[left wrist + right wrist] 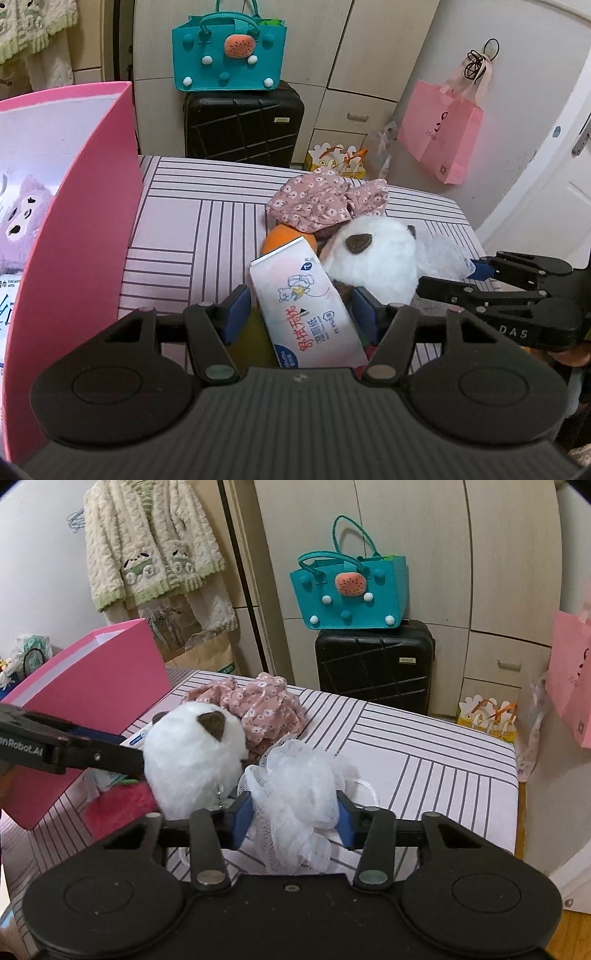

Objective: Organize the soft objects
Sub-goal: 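Grasp the white mesh bath puff with the right gripper while the left grasps the white wet-wipes pack, then lift the mesh puff with the right gripper while the left lifts the wipes pack toward the pink box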

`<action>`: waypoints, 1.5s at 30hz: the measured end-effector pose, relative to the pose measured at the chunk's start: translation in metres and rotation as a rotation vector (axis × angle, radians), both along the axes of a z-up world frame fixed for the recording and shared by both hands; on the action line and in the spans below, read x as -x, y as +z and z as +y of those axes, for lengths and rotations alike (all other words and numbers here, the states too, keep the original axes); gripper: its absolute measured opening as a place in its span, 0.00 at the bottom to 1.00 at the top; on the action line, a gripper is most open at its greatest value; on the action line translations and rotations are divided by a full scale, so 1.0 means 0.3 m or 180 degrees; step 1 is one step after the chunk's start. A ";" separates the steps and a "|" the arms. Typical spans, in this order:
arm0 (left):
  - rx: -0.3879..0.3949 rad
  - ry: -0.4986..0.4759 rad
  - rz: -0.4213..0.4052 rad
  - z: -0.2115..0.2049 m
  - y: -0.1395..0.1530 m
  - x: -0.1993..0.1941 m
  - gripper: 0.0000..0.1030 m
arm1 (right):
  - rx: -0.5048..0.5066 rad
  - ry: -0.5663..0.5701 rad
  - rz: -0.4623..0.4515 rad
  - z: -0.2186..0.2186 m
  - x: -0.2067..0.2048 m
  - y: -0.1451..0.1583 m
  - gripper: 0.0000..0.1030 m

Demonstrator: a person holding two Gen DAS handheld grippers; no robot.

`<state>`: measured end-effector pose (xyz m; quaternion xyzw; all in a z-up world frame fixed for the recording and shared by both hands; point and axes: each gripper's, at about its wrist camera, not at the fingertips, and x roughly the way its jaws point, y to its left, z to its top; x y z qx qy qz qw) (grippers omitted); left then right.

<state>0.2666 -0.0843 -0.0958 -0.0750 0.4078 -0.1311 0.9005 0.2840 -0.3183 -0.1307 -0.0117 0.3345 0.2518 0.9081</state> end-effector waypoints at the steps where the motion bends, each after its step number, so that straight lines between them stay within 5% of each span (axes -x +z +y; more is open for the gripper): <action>1: 0.0005 -0.0005 0.0004 0.000 -0.001 -0.003 0.59 | 0.0012 0.0006 -0.0010 0.001 0.001 -0.001 0.40; 13: -0.0011 0.0046 -0.0034 -0.004 -0.012 0.005 0.66 | -0.0004 -0.0027 -0.0072 -0.006 0.035 -0.026 0.35; 22: -0.0122 -0.0066 -0.0193 -0.024 -0.008 0.027 0.48 | 0.0049 -0.0035 -0.0156 0.007 0.054 -0.017 0.31; 45: 0.0142 -0.0030 -0.0487 0.025 0.078 0.181 0.43 | 0.0086 -0.0173 -0.0337 -0.007 0.182 0.086 0.28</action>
